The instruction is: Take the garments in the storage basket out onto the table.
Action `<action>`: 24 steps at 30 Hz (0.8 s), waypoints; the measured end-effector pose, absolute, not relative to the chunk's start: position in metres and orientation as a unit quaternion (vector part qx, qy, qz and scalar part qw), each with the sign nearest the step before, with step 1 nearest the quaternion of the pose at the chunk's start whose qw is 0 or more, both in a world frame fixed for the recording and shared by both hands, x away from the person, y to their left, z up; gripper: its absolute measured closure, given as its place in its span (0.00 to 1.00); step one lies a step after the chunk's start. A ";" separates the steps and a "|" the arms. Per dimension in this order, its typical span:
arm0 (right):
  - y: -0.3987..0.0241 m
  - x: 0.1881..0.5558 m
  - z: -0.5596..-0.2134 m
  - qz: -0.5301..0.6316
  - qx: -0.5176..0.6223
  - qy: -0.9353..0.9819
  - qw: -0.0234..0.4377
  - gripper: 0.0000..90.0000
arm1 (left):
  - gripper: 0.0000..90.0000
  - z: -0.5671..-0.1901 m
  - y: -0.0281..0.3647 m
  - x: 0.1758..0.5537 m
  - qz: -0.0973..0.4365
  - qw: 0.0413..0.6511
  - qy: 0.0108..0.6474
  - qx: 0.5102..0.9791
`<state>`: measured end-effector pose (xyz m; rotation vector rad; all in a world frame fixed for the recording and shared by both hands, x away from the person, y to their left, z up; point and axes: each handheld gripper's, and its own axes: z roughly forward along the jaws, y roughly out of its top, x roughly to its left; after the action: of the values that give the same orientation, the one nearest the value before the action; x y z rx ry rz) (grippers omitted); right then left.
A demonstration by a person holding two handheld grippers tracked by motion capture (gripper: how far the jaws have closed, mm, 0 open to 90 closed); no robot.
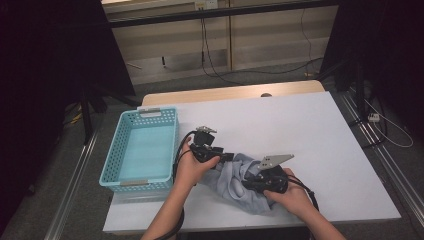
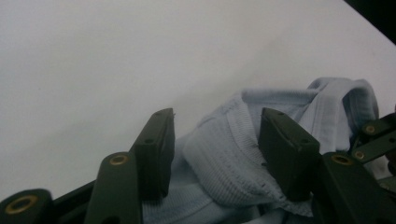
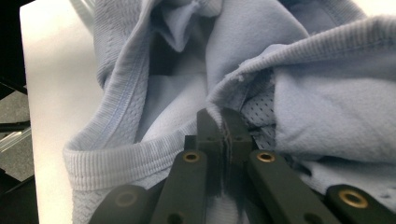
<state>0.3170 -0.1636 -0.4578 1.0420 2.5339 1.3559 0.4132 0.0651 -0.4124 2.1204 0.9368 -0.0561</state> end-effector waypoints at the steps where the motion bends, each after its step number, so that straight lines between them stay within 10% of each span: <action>1: -0.164 0.317 -0.458 0.443 0.340 0.828 0.042 0.99 | 0.53 -0.414 0.065 0.411 -0.021 0.395 0.367 0.842; 24: -0.176 0.321 -0.445 0.459 0.352 0.814 0.050 0.98 | 0.94 -0.417 0.072 0.396 -0.028 0.398 0.372 0.838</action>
<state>0.3208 -0.1755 -0.4451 1.0734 2.4788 1.3982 0.3955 0.0720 -0.4172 2.1209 0.9425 -0.0714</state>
